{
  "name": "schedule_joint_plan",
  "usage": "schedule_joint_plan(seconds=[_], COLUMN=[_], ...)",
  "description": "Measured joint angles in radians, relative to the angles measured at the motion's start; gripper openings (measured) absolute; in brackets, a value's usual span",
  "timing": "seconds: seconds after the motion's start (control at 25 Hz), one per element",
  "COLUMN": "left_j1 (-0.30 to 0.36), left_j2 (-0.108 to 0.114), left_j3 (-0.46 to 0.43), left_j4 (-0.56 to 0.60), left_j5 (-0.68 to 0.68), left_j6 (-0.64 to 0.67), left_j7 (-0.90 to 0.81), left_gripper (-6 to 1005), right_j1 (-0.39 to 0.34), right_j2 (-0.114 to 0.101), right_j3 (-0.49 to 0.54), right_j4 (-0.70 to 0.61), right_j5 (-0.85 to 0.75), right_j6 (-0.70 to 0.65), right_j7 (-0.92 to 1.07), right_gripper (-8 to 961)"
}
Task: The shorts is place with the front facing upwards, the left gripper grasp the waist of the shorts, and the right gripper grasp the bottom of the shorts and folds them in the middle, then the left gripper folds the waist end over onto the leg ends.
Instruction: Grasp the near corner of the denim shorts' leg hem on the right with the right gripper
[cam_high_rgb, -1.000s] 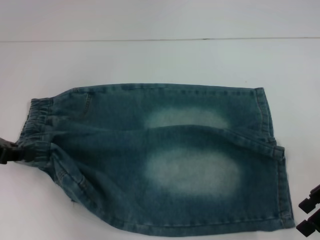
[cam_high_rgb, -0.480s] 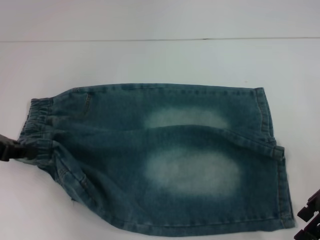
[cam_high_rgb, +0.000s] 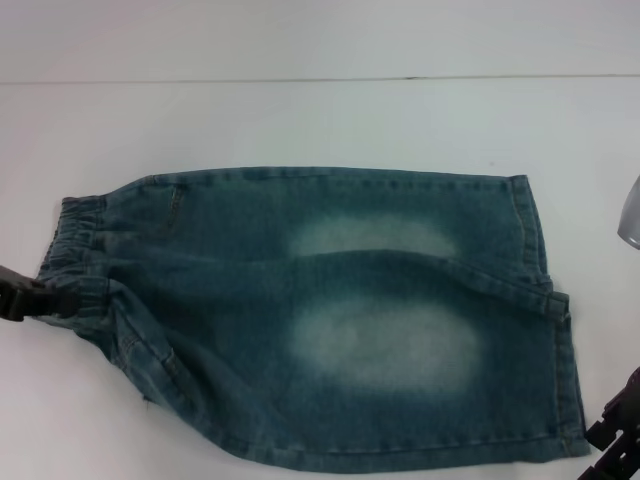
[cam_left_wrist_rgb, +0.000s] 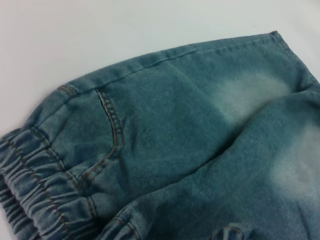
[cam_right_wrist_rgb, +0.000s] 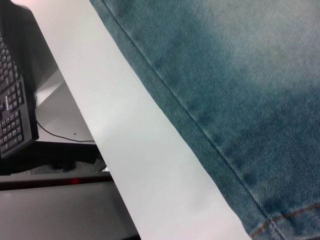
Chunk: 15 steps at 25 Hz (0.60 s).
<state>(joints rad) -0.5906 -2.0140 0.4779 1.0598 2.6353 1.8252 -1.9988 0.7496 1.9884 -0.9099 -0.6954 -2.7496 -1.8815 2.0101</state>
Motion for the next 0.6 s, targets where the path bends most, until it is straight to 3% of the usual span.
schedule_joint_plan(seconds=[0.6], left_j1=[-0.003], left_j2=[-0.003], left_j3=[0.003], left_j4=[-0.001], left_j5=[0.0], left_j6=[-0.001], left_j7=[0.0], left_gripper=[25], right_j1=[0.012], right_j2=[0.012], right_j3=[0.012], right_j4=[0.004], right_j5=[0.041], right_j6=[0.051], right_j7=[-0.02], right_gripper=[850])
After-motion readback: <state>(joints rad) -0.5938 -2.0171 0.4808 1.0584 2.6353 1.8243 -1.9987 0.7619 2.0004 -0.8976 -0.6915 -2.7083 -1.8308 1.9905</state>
